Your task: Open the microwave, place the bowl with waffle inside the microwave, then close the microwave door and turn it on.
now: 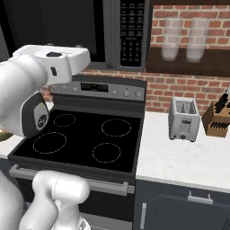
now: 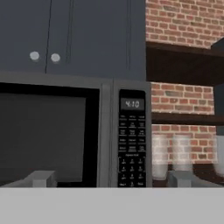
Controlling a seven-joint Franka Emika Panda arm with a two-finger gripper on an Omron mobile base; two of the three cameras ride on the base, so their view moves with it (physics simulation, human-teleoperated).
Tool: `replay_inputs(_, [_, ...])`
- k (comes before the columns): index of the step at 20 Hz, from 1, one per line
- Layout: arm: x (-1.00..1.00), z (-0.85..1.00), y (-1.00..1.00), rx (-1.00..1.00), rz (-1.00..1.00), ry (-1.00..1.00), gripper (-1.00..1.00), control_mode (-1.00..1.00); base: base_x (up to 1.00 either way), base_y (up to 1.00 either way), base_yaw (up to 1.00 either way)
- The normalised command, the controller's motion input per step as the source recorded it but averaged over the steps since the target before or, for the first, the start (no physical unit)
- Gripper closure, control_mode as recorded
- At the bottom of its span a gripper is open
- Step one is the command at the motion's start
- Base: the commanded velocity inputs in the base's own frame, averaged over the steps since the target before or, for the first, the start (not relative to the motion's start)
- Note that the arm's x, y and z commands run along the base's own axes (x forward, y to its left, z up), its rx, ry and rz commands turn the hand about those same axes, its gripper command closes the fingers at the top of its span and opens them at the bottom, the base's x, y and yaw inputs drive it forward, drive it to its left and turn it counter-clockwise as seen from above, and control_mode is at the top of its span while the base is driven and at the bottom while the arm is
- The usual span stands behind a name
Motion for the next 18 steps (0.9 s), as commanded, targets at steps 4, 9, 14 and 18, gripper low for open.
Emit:
replay_inputs(4, [0.70, 0.00, -0.15, 0.05, 0.04, 0.39, -1.00, -1.00, 0.00, 0.00, 0.00])
replay_inputs(9, [0.71, -0.05, -0.04, 0.01, 0.04, 0.30, -1.00, -1.00, 0.00, 0.00, 0.00])
replay_inputs(14, [0.78, -0.18, 0.08, -0.01, 0.00, 0.17, -1.00, -1.00, 0.00, 0.00, 0.00])
replay_inputs(18, [0.57, -0.35, 0.00, 0.00, 0.03, 0.10, -1.00, -1.00, 0.00, 0.00, 0.00])
